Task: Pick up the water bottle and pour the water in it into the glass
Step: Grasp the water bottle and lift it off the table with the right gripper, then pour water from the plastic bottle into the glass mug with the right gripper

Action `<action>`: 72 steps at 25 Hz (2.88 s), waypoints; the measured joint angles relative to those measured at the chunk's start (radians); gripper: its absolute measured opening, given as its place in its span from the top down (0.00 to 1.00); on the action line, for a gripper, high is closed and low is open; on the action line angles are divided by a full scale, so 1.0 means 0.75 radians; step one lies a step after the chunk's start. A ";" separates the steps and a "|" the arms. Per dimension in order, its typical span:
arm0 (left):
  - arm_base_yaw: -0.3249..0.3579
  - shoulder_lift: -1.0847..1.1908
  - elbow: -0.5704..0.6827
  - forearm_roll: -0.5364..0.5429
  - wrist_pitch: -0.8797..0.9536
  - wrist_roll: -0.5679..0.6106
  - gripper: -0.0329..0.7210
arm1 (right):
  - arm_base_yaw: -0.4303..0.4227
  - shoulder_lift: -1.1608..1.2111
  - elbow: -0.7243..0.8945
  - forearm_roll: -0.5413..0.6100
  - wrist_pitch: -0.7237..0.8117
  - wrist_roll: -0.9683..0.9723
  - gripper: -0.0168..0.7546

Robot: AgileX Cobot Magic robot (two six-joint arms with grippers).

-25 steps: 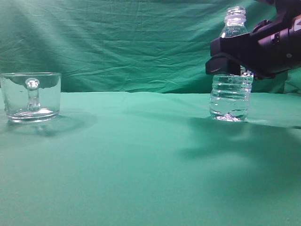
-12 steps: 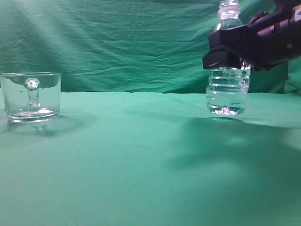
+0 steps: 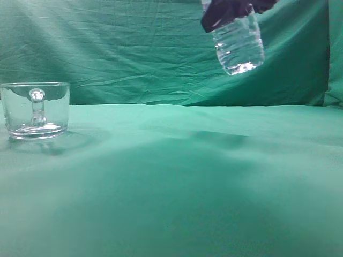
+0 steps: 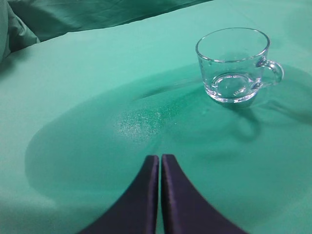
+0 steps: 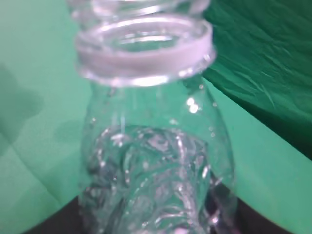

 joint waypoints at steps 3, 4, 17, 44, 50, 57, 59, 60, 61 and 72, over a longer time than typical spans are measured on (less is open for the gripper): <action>0.000 0.000 0.000 0.000 0.000 0.000 0.96 | 0.098 0.033 -0.126 -0.023 0.122 0.000 0.56; 0.000 0.000 0.000 0.000 0.000 0.000 0.96 | 0.127 0.056 -0.172 -0.026 0.146 0.000 0.56; 0.000 0.000 0.000 0.000 0.000 0.000 0.96 | 0.375 0.503 -0.762 -0.237 0.404 -0.021 0.56; 0.000 0.000 0.000 0.000 0.000 0.000 0.96 | 0.421 0.817 -1.037 -1.252 0.406 -0.029 0.56; 0.000 0.000 0.000 0.000 0.000 0.000 0.96 | 0.421 0.817 -1.037 -1.382 0.397 -0.029 0.56; 0.000 0.000 0.000 0.000 0.000 0.000 0.96 | 0.421 0.817 -1.058 -1.463 0.389 -0.031 0.56; 0.000 0.000 0.000 0.000 0.000 0.000 0.96 | 0.421 0.817 -1.070 -1.477 0.389 -0.031 0.56; 0.000 0.000 0.000 0.000 0.000 0.000 0.96 | 0.421 0.817 -1.073 -1.495 0.389 -0.031 0.56; 0.000 0.000 0.000 0.000 0.000 0.000 0.96 | 0.421 0.817 -1.076 -1.506 0.389 -0.031 0.56; 0.000 0.000 0.000 0.000 0.000 0.000 0.96 | 0.421 0.817 -1.078 -1.573 0.403 -0.022 0.56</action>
